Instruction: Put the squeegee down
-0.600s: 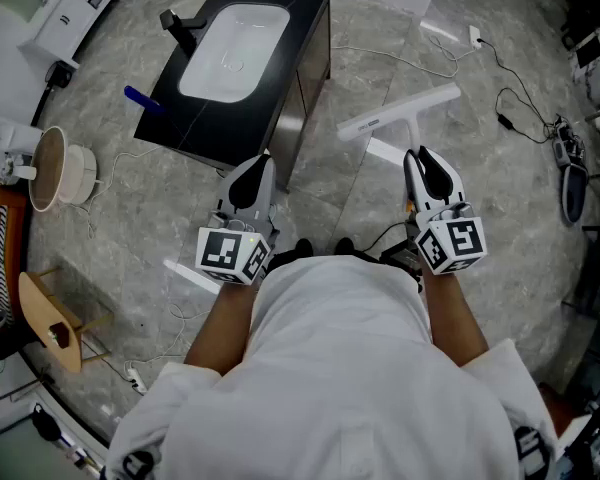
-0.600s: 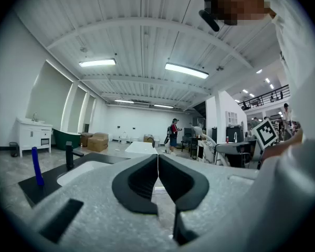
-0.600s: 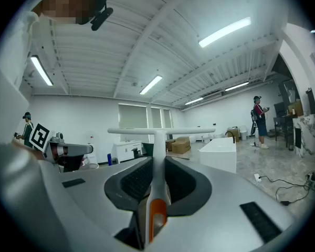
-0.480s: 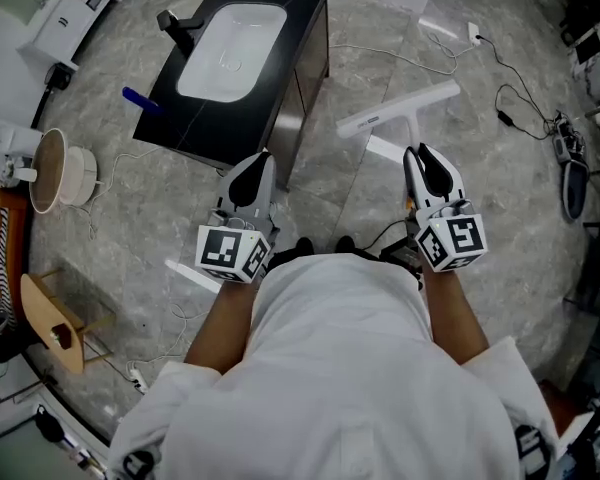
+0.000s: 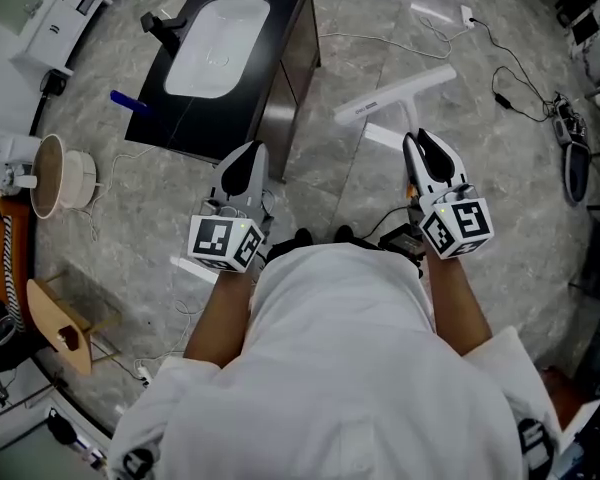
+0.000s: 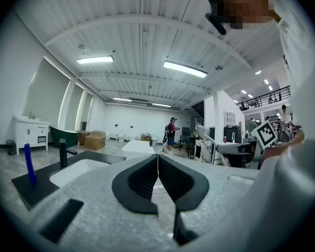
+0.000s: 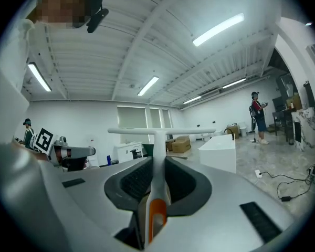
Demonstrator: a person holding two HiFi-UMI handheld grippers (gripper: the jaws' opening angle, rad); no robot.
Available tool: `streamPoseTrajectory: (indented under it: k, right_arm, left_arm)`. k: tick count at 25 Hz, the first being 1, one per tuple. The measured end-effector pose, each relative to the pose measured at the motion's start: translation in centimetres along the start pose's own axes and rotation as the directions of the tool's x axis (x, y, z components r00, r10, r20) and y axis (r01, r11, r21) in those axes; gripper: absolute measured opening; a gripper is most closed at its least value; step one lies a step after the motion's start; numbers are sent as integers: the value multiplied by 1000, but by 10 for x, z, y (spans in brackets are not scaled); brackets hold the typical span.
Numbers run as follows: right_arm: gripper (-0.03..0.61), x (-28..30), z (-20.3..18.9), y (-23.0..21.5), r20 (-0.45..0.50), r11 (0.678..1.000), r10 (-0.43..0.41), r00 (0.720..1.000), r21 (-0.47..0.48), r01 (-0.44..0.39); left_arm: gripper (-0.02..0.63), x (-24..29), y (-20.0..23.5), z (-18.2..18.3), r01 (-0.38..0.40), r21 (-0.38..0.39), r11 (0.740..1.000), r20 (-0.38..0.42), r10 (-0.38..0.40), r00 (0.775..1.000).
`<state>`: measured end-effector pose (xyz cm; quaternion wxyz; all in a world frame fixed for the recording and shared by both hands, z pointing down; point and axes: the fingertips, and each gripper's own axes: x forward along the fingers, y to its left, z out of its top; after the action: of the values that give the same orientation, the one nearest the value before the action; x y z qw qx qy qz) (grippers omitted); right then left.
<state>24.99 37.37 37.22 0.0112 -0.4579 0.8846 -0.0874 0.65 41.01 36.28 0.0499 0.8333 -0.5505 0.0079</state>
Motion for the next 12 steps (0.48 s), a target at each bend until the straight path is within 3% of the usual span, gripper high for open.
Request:
streamPoseTrajectory:
  k: [12]
  right_arm:
    - [78,-20,0,-37,12,1000,14,1000,19,-14]
  left_arm:
    - [17,22,-29,-6,15,0,1000,-10,-15,1000]
